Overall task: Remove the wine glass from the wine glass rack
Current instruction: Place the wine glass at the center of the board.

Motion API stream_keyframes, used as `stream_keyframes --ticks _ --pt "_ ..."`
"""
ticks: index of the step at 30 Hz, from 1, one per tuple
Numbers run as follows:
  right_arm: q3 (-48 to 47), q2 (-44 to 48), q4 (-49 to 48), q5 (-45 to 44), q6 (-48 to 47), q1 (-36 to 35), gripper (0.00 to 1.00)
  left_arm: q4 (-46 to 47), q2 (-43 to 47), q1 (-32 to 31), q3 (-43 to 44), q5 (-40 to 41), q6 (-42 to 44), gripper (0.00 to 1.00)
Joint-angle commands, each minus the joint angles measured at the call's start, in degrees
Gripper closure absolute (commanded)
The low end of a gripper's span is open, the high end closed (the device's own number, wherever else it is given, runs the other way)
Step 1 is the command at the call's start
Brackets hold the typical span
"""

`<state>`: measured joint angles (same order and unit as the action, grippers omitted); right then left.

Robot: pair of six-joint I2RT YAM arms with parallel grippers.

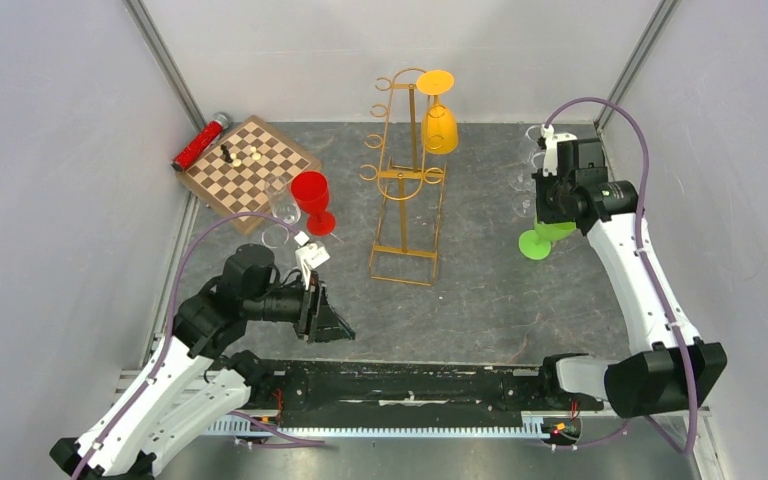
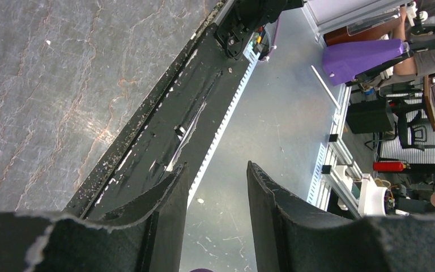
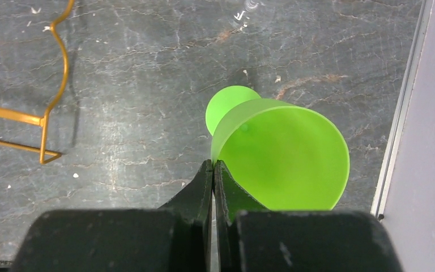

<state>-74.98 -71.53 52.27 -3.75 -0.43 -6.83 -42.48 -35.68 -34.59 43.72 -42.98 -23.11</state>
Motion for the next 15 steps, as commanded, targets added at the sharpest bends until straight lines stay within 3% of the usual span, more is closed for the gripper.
stream_keyframes --ticks 1,15 --pt "-0.6 -2.4 -3.8 -1.4 -1.6 1.5 1.0 2.1 1.0 0.0 0.2 0.3 1.1 0.51" --pt "-3.5 -10.5 -8.6 -5.4 -1.4 1.9 1.0 2.1 1.1 0.0 0.1 0.7 0.9 0.51"
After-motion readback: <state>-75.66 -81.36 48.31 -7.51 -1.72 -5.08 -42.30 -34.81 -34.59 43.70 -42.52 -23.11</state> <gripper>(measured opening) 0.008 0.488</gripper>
